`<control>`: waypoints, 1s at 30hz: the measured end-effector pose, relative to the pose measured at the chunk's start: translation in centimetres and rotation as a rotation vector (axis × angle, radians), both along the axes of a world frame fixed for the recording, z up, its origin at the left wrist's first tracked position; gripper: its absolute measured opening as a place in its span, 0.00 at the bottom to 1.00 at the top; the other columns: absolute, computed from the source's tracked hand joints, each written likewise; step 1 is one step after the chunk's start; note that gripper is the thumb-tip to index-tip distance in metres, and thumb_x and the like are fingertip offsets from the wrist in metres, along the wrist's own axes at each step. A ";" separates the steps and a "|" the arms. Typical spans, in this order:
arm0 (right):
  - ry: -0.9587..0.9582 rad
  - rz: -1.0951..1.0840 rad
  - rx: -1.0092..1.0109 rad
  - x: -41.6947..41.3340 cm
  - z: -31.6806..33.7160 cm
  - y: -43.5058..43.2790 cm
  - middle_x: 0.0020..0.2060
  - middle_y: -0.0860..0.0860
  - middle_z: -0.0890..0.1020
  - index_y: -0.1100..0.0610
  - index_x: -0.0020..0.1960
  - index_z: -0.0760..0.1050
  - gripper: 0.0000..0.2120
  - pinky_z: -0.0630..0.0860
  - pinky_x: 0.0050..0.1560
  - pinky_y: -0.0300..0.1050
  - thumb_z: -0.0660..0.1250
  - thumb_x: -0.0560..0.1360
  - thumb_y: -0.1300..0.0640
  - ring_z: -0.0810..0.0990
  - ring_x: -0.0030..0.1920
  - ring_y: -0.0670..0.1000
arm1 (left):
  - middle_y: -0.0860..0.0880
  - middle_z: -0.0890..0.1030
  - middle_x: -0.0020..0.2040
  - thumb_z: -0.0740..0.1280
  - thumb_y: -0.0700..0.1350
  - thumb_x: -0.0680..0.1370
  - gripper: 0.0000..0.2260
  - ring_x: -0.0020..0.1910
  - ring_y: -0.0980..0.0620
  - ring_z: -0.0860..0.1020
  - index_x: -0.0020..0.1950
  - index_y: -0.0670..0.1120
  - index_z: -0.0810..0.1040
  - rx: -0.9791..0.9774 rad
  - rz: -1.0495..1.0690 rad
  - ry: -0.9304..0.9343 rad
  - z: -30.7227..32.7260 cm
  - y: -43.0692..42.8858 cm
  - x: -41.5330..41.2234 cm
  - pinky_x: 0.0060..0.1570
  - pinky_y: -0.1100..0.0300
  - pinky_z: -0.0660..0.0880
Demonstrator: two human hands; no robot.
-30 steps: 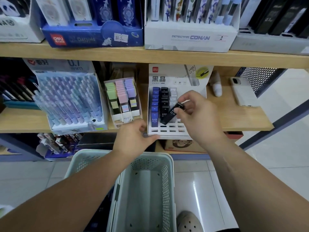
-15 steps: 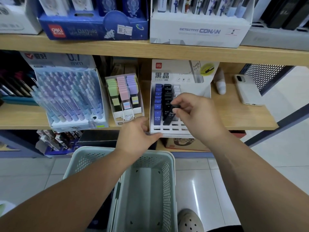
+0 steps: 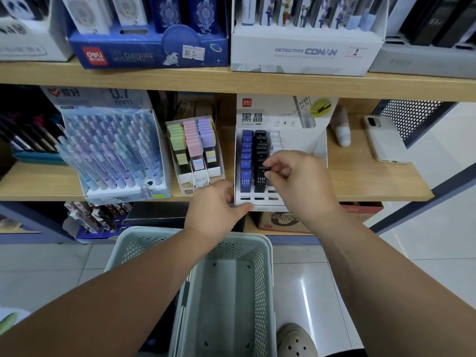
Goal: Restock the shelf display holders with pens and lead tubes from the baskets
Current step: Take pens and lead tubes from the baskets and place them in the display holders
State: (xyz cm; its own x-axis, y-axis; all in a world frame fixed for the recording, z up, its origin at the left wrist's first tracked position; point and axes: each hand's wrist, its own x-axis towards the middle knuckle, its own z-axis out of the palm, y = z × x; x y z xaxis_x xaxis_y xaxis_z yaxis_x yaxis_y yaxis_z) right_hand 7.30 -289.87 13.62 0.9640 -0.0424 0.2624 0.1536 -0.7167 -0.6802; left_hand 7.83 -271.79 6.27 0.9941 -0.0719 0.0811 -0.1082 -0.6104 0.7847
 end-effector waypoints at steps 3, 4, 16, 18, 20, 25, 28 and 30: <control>-0.006 -0.004 -0.024 -0.2 0.1 -0.1 0.43 0.48 0.83 0.53 0.55 0.84 0.11 0.77 0.48 0.41 0.73 0.75 0.63 0.80 0.40 0.46 | 0.55 0.83 0.36 0.78 0.58 0.68 0.15 0.37 0.56 0.81 0.50 0.54 0.83 0.039 -0.007 0.006 0.3 -0.6 0.6 0.43 0.54 0.80; -0.008 -0.002 -0.036 -0.3 0.1 -0.1 0.43 0.48 0.82 0.53 0.56 0.84 0.11 0.77 0.48 0.41 0.73 0.75 0.62 0.79 0.40 0.46 | 0.54 0.83 0.36 0.78 0.58 0.68 0.15 0.38 0.56 0.81 0.50 0.54 0.83 0.055 -0.011 0.010 0.5 -0.7 0.8 0.43 0.54 0.80; 0.058 0.040 -0.002 -4.2 -0.5 3.9 0.30 0.43 0.77 0.48 0.45 0.75 0.07 0.71 0.37 0.44 0.72 0.75 0.49 0.76 0.34 0.43 | 0.58 0.82 0.36 0.74 0.48 0.76 0.02 0.37 0.62 0.79 0.44 0.53 0.85 0.231 -0.094 0.058 1.3 14.6 -5.2 0.39 0.61 0.76; 0.142 0.126 -0.031 -5.3 -1.8 5.6 0.31 0.43 0.78 0.49 0.43 0.76 0.07 0.72 0.38 0.44 0.73 0.75 0.49 0.77 0.34 0.42 | 0.56 0.83 0.38 0.74 0.48 0.76 0.02 0.37 0.60 0.80 0.46 0.51 0.85 0.269 -0.070 0.160 -0.1 17.6 -6.6 0.41 0.56 0.79; 0.310 0.221 -0.084 -6.6 -3.7 7.1 0.36 0.44 0.81 0.48 0.47 0.78 0.07 0.76 0.40 0.45 0.73 0.75 0.47 0.79 0.37 0.45 | 0.53 0.83 0.43 0.74 0.51 0.76 0.10 0.43 0.54 0.81 0.53 0.48 0.84 0.365 -0.053 0.348 -2.3 20.1 -7.9 0.48 0.54 0.79; 0.783 0.353 -0.253 -8.9 -10.2 10.1 0.55 0.52 0.83 0.53 0.68 0.76 0.24 0.77 0.58 0.49 0.69 0.78 0.41 0.81 0.54 0.52 | 0.47 0.81 0.59 0.73 0.55 0.76 0.21 0.50 0.47 0.80 0.65 0.48 0.76 0.496 -0.149 0.614 -8.8 22.8 -11.2 0.49 0.58 0.75; 0.918 0.257 -0.151 -9.7 -14.0 11.6 0.61 0.55 0.82 0.55 0.73 0.71 0.30 0.76 0.62 0.55 0.66 0.79 0.38 0.80 0.58 0.56 | 0.46 0.76 0.69 0.74 0.55 0.75 0.29 0.59 0.48 0.78 0.73 0.49 0.71 0.492 -0.257 0.669 -11.7 22.7 -11.5 0.59 0.57 0.74; 1.013 0.175 -0.035 -10.5 -16.5 12.9 0.65 0.57 0.79 0.57 0.76 0.67 0.34 0.77 0.63 0.59 0.64 0.79 0.36 0.80 0.61 0.58 | 0.46 0.77 0.68 0.73 0.56 0.75 0.30 0.62 0.47 0.77 0.74 0.49 0.71 0.509 -0.262 0.687 -13.2 22.1 -10.8 0.62 0.56 0.73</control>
